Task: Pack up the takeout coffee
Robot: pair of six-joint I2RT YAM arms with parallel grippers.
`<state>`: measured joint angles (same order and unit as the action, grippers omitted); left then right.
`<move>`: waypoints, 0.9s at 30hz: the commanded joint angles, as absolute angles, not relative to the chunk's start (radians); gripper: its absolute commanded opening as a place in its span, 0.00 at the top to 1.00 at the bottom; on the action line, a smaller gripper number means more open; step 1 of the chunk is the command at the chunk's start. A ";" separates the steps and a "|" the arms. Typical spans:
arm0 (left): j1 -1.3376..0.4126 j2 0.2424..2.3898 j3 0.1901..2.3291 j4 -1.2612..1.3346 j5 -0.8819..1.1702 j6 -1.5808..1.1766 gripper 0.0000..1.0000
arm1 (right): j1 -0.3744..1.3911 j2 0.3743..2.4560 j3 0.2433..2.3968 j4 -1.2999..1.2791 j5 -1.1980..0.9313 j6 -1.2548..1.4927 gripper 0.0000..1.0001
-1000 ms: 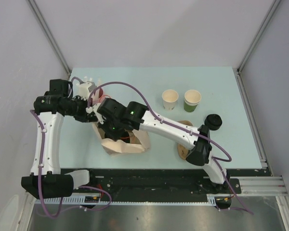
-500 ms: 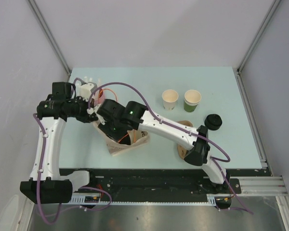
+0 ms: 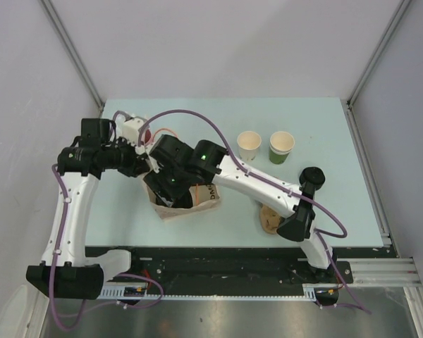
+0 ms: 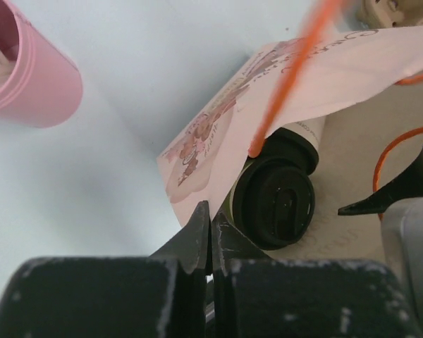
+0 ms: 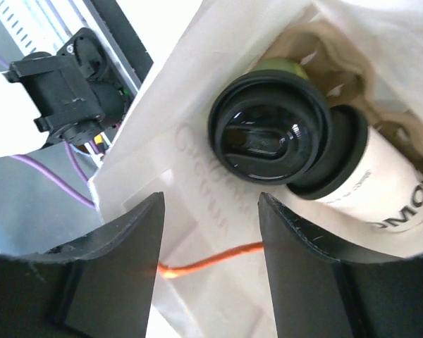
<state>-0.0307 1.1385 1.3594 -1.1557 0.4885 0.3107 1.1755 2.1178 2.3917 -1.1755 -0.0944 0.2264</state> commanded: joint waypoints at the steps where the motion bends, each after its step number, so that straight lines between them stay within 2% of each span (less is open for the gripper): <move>1: -0.098 1.111 1.358 -1.276 0.574 0.373 0.99 | 1.102 1.964 2.390 -0.785 -0.086 0.316 0.38; 8: -0.112 1.114 1.358 -1.285 0.575 0.385 0.99 | 1.054 1.892 2.364 -0.727 -0.080 0.374 0.33; 12: -0.114 1.123 1.359 -1.285 0.586 0.394 0.99 | 1.016 1.852 2.353 -0.652 -0.078 0.429 0.27; 20: -0.114 1.137 1.374 -1.284 0.603 0.408 1.00 | 0.963 1.815 2.329 -0.678 -0.071 0.460 0.25; 24: -0.114 1.155 1.390 -1.282 0.607 0.413 0.99 | 0.922 1.781 2.299 -0.757 0.000 0.462 0.24; 27: -0.114 1.163 1.414 -1.282 0.597 0.413 0.92 | 0.893 1.778 2.293 -0.851 0.087 0.450 0.23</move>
<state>-0.1074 1.1481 1.3693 -1.2457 0.5617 0.3782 0.9371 1.8191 2.3043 -0.7330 -0.0437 0.4450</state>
